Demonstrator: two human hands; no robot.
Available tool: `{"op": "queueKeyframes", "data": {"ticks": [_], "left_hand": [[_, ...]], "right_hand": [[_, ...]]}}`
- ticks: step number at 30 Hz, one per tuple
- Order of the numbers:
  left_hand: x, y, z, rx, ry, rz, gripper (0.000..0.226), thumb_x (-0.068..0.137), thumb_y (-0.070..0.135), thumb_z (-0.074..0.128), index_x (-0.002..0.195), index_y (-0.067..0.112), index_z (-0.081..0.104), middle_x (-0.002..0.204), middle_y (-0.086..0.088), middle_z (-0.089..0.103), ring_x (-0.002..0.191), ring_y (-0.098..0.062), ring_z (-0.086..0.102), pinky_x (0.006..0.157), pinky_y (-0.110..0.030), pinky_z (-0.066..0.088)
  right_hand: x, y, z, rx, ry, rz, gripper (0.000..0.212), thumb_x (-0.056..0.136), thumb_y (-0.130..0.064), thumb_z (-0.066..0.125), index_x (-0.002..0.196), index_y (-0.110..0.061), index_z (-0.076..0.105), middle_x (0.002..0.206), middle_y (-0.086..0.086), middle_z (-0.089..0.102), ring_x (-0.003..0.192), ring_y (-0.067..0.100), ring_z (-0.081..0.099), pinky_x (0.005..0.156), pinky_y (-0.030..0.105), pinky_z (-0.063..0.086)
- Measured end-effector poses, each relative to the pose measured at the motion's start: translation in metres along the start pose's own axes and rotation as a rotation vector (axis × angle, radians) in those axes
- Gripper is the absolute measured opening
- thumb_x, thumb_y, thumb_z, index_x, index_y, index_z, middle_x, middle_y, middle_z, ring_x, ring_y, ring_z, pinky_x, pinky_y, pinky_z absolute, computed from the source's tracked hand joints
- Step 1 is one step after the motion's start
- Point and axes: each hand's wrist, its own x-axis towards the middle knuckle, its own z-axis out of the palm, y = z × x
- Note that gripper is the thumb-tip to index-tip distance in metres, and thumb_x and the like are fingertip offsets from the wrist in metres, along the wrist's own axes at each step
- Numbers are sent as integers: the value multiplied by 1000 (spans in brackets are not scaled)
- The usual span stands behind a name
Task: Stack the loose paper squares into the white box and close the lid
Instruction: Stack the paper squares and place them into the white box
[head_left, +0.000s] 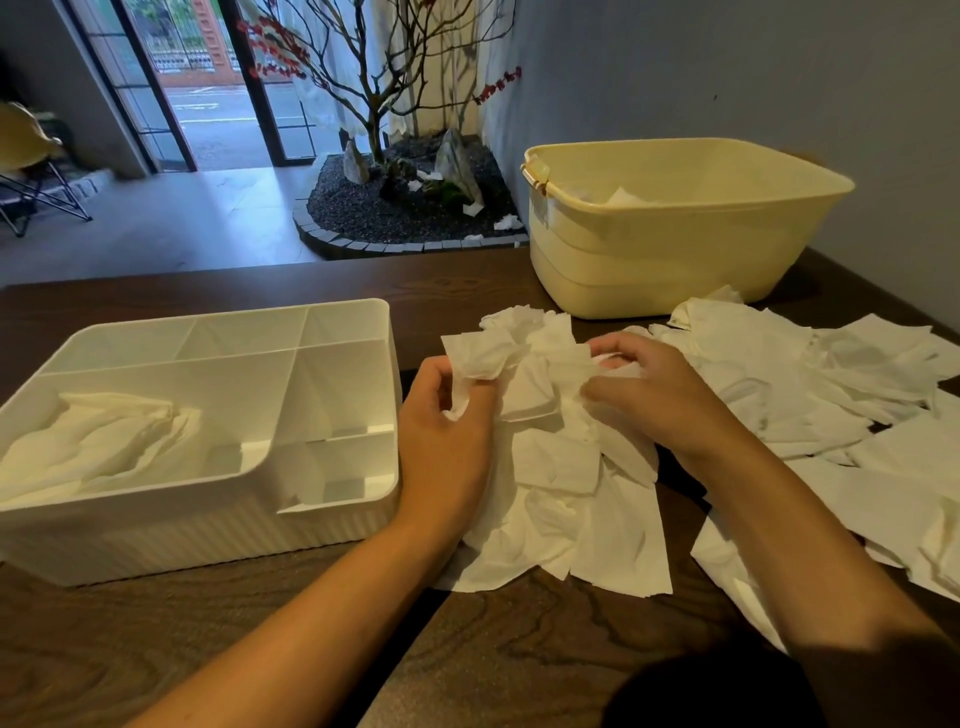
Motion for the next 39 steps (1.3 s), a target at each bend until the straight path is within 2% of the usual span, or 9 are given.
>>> {"op": "queueKeyframes", "data": {"ticks": [3, 6, 12, 19, 22, 26, 30, 33, 39], "left_hand": [[-2, 0, 1, 22, -28, -6, 10, 100, 26, 59, 106, 19, 65, 95, 2, 68, 87, -13, 63, 73, -19, 50], [-2, 2, 0, -2, -14, -6, 11, 101, 24, 58, 107, 19, 64, 98, -1, 68, 91, -16, 63, 78, -28, 53], [1, 7, 3, -18, 31, 57, 9, 100, 16, 54, 106, 15, 60, 94, 0, 64, 81, -5, 57, 70, -16, 47], [13, 23, 3, -195, 63, -47, 19, 93, 27, 55, 110, 20, 58, 106, -6, 65, 100, -29, 66, 78, -62, 58], [17, 32, 7, -158, 31, -27, 18, 94, 28, 54, 110, 21, 59, 105, -1, 67, 97, -20, 67, 77, -52, 61], [27, 39, 18, -147, 1, -130, 8, 99, 20, 52, 104, 22, 59, 93, 5, 65, 72, -1, 64, 56, -16, 48], [32, 52, 28, -255, 24, -490, 16, 96, 23, 53, 105, 15, 63, 83, -4, 63, 76, -21, 62, 61, -28, 48], [27, 62, 27, -402, -74, -710, 18, 95, 25, 57, 100, 10, 65, 59, -6, 68, 50, -19, 66, 43, -23, 49], [26, 55, 20, -326, -84, -674, 27, 85, 18, 67, 111, 16, 67, 83, -8, 73, 79, -23, 71, 72, -36, 59]], "right_hand": [[-2, 6, 0, -131, -67, -9, 26, 89, -13, 67, 82, -38, 64, 88, -18, 64, 86, 4, 58, 66, 22, 46], [1, 8, -3, -88, 126, -98, 8, 90, -18, 65, 92, -16, 73, 90, 1, 70, 90, 20, 64, 76, 33, 50], [3, 9, -7, 61, 178, -251, 18, 87, -6, 67, 78, -22, 65, 73, -11, 62, 70, 0, 54, 65, 16, 44], [-2, 4, -4, 106, 359, -409, 14, 91, -12, 67, 87, -25, 64, 79, -17, 62, 77, -9, 56, 65, 10, 45], [-2, 2, -5, 162, 406, -372, 16, 90, -12, 69, 84, -23, 59, 80, -14, 61, 73, -12, 55, 63, 4, 44], [-1, 4, -4, 187, 386, -295, 20, 87, -10, 70, 82, -24, 57, 77, -9, 61, 65, -6, 52, 58, 8, 41], [2, 2, -9, 362, 300, -151, 15, 87, -9, 71, 92, -23, 69, 93, 7, 74, 82, 17, 67, 73, 35, 55], [3, 4, -10, 416, 282, -29, 8, 89, -12, 67, 91, -18, 73, 95, 9, 75, 94, 28, 71, 85, 46, 57], [5, 4, -15, 480, 297, 64, 16, 89, -10, 68, 83, -25, 66, 93, 0, 73, 98, 27, 68, 91, 48, 56]]}}
